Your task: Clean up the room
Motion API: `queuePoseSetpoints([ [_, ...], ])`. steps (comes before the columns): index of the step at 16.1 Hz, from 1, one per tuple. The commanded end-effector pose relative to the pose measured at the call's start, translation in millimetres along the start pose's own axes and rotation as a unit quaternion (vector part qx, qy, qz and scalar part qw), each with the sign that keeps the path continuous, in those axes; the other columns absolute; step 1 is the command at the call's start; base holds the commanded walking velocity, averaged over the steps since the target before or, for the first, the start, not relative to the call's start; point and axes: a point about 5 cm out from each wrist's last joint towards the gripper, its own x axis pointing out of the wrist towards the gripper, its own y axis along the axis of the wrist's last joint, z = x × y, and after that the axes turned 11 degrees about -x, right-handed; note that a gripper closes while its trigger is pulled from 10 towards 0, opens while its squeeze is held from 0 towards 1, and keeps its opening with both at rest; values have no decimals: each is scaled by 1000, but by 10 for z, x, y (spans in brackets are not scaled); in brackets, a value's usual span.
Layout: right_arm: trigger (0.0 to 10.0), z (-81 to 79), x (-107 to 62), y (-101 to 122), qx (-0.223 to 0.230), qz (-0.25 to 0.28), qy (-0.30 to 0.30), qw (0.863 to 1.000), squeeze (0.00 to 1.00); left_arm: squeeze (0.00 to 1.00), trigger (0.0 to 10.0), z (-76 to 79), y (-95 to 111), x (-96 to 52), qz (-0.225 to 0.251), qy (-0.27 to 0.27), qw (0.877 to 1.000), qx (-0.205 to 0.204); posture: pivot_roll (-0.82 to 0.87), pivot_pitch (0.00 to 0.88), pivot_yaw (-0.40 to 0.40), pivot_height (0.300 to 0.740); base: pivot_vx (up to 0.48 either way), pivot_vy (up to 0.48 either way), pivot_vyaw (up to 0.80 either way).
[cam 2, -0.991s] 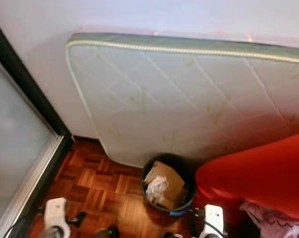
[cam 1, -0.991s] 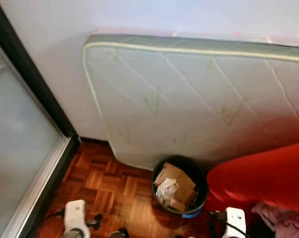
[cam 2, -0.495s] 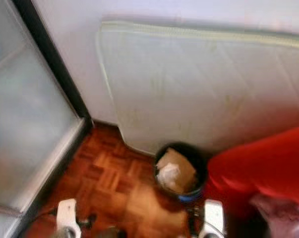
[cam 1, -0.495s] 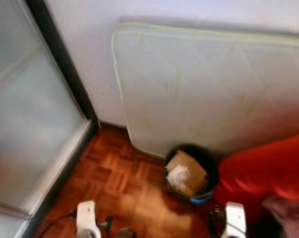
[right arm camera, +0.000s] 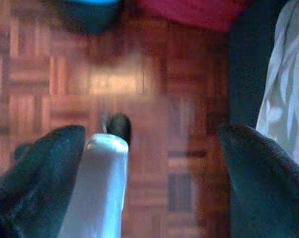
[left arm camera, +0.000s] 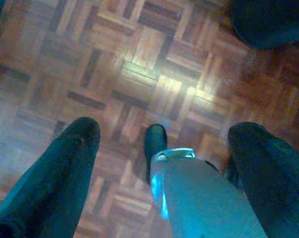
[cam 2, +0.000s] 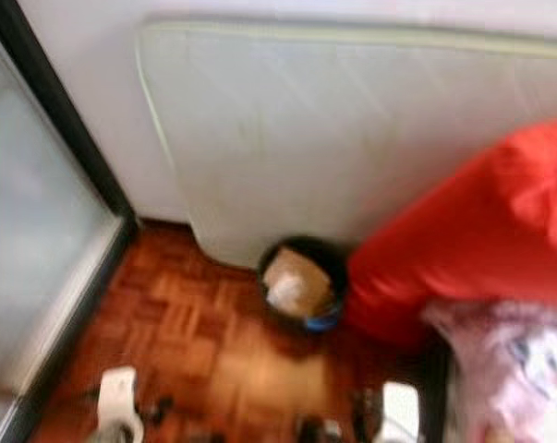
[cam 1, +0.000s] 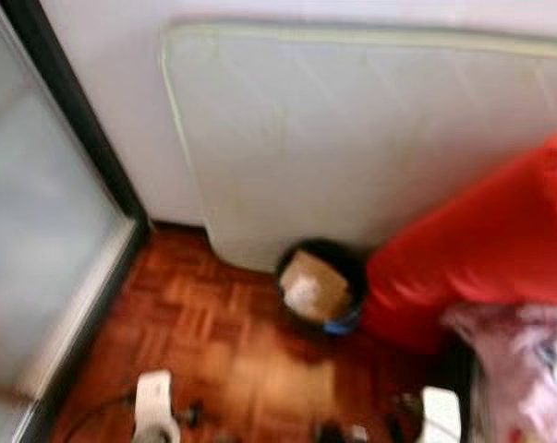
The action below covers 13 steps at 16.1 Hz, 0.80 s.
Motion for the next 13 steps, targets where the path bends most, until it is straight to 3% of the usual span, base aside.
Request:
queuePoseSetpoints([
  [1, 10000, 9, 12, 43, -3, 4, 0, 1000, 0, 0, 10000, -44, -105, -31, -17, 8, 1000, 5, 26, 163, 14, 735, -270, 0, 0],
  [3, 10000, 8, 11, 41, -3, 4, 0, 1000, 0, 0, 10000, -37, -104, -29, -17, 8, 1000, 6, 27, 164, 15, 735, -272, 0, 0],
  [13, 10000, 13, 24, 93, -9, 10, -1, 1000, 0, 0, 10000, -93, -68, -25, -20, 17, 1000, 1, 27, 139, 10, 735, 0, 0, 0],
])
